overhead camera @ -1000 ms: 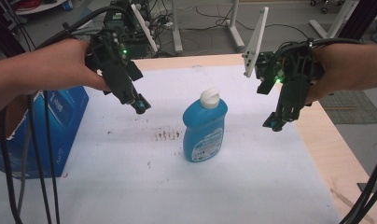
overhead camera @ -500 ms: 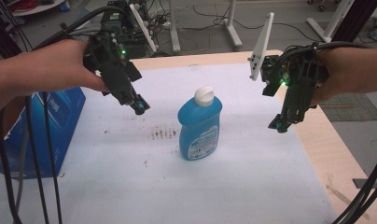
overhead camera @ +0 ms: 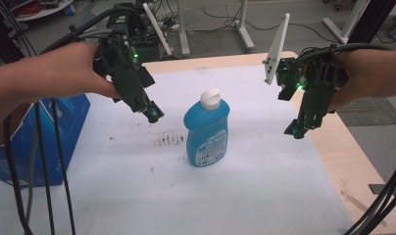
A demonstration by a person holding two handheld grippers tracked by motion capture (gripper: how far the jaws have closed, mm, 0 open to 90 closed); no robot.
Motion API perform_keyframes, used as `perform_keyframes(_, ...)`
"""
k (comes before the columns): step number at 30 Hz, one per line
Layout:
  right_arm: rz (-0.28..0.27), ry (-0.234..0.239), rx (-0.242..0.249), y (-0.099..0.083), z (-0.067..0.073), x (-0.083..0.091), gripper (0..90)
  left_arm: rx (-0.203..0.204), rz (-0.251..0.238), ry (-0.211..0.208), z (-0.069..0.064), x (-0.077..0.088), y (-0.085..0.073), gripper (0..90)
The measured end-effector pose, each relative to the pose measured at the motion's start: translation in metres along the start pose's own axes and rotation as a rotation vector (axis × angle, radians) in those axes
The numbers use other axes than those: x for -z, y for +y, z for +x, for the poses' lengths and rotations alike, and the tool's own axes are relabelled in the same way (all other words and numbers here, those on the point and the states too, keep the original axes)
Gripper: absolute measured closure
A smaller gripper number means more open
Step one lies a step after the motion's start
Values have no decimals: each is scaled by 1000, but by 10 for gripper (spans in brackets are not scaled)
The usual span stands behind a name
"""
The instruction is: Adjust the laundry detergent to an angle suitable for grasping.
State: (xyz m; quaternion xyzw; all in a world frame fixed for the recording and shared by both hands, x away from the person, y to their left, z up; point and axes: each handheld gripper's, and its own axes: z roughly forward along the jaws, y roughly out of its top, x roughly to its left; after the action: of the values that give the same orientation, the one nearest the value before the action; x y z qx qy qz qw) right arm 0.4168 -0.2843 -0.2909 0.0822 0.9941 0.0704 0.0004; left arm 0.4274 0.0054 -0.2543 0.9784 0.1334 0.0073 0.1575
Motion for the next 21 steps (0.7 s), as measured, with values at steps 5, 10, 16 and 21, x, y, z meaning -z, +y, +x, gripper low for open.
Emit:
perform_keyframes(5,-2,-3,2,0,1,0,105,-1,-7,-5,-4,1,4,84)
perform_keyframes(10,-1,0,-1,0,1,1,105,-4,-23,-12,-9,3,8,84)
perform_keyframes(16,-3,-1,-3,0,1,1,105,0,-30,-10,-14,2,13,84)
perform_keyframes(21,1,-2,6,0,1,1,105,-1,-34,-9,-16,2,18,84)
